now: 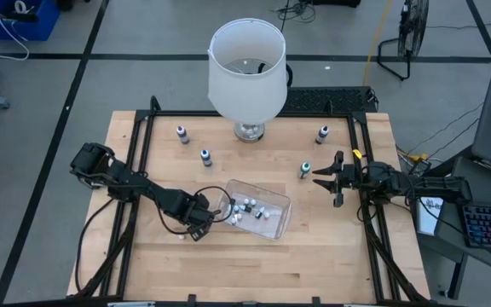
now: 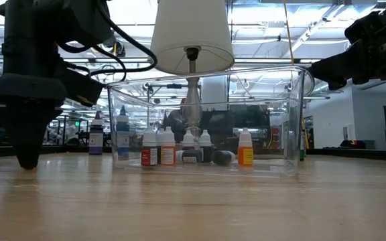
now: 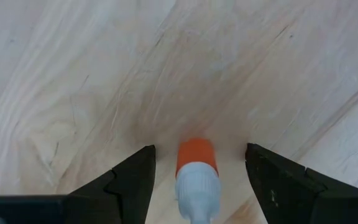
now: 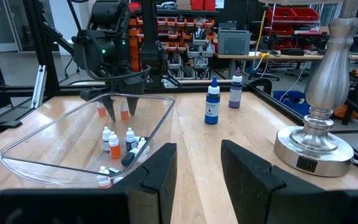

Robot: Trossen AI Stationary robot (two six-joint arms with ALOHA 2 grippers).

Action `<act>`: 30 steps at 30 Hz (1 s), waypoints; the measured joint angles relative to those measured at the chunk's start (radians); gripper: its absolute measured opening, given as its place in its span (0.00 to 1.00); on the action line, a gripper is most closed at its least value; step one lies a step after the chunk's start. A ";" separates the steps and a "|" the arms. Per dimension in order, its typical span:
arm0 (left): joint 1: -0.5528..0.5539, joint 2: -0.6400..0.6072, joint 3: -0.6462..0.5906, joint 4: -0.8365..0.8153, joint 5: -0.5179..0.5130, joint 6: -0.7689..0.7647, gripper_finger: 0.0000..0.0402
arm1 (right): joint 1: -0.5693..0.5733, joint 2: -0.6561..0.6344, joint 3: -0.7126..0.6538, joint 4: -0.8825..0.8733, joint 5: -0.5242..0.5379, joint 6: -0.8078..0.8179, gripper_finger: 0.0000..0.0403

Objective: Pick & Place food coloring
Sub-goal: Put the yellow food coloring bottle into the transparent bin

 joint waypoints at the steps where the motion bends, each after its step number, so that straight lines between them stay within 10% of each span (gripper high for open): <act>1: 0.000 0.000 0.000 0.000 0.000 0.003 0.62 | 0.000 0.000 0.000 0.000 0.000 0.000 0.28; 30: 0.000 0.006 0.079 -0.147 -0.003 0.029 0.62 | 0.000 0.000 0.000 0.000 0.000 0.000 0.28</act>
